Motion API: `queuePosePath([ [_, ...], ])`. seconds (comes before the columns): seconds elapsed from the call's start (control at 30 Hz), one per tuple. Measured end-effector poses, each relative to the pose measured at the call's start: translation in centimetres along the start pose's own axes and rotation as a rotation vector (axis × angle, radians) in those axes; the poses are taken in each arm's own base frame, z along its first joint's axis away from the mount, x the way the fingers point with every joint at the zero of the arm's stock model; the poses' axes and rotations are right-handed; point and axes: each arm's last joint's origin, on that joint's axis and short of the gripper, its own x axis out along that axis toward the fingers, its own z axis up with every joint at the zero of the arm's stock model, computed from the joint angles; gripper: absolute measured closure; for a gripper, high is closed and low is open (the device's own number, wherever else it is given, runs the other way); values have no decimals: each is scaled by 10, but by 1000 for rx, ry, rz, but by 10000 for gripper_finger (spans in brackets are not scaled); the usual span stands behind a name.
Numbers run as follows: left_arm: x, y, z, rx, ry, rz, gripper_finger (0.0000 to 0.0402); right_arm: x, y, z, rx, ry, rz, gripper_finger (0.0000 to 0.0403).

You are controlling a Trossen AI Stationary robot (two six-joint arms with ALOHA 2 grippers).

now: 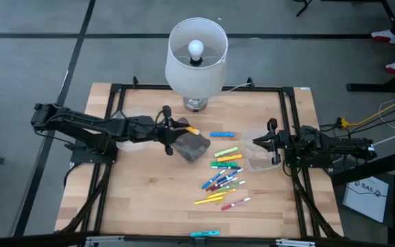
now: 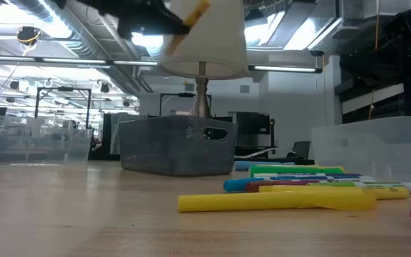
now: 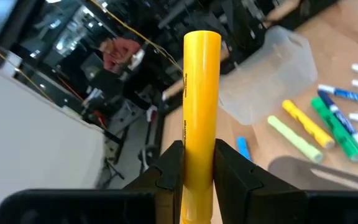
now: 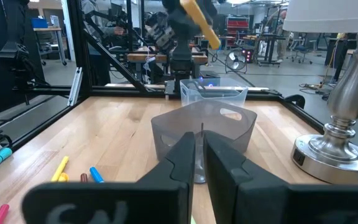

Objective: Pick & Place Markers
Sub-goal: Put the bottom yellow marker into the black bin

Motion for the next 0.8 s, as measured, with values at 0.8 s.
queuePosePath([
  [0.8,46,-46,-34,52,191,-141,343,0,0,0,0,0,0,368],
])
